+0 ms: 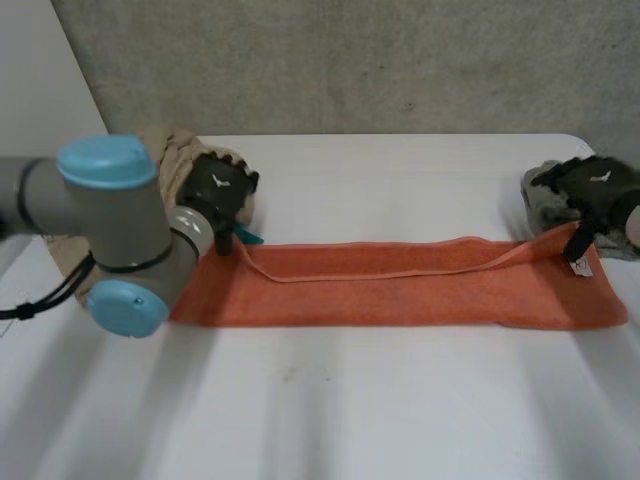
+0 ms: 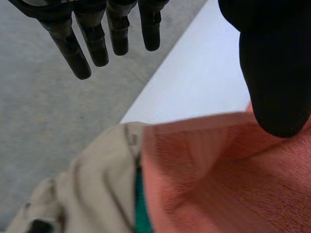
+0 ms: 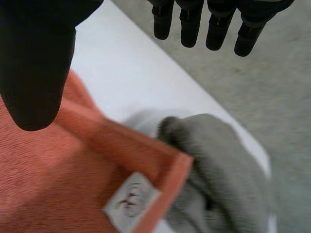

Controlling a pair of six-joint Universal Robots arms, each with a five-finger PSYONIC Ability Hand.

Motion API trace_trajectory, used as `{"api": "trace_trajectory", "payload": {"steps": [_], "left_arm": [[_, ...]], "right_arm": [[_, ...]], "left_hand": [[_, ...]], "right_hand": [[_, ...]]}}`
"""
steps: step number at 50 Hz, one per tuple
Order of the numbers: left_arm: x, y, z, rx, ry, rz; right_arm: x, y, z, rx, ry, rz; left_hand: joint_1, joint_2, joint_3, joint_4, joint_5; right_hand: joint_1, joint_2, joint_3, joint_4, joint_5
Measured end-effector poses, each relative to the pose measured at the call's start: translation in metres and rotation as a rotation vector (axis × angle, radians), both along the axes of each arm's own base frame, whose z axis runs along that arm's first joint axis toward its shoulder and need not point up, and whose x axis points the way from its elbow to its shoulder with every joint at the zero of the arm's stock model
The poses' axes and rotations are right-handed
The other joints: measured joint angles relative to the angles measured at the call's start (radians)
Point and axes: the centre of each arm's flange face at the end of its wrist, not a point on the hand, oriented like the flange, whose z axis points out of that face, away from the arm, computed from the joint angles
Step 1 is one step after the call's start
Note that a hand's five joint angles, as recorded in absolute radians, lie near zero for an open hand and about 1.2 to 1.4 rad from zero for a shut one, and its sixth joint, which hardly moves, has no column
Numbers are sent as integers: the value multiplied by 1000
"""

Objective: Fold the laundry.

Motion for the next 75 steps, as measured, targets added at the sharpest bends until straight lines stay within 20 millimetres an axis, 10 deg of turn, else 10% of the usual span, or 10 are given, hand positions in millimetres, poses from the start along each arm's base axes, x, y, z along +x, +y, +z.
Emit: {"api": "trace_trajectory", "payload": {"steps": [10, 26, 37, 50, 60, 75], "left_arm": [[-7, -25, -48, -69, -106, -39], [3, -90, -23, -333, 9, 73], [4, -73, -10, -307, 21, 113], [-22, -31, -31, -177, -3, -61], [-30, -53, -59, -168, -3, -77], [-17, -92, -26, -260, 171, 34]], "right_arm": [[11, -27, -53, -33, -11, 39], [16, -88, -59, -372, -72, -110], [18, -72, -28, -297, -117, -81], [27, -40, -60, 13, -105, 0], [36, -58, -87, -27, -85, -16], [43, -90, -56, -361, -134, -146]], "left_hand": [[0, 0, 0, 0, 1], [61, 68, 62, 73, 83], [46, 47, 38, 44, 39], [7, 10, 8, 7, 6], [7, 10, 8, 7, 6], [22, 28, 18, 27, 41]], "right_hand": [[0, 0, 0, 0, 0], [0, 0, 0, 0, 0], [0, 0, 0, 0, 0], [0, 0, 0, 0, 0], [0, 0, 0, 0, 0], [0, 0, 0, 0, 0]]}}
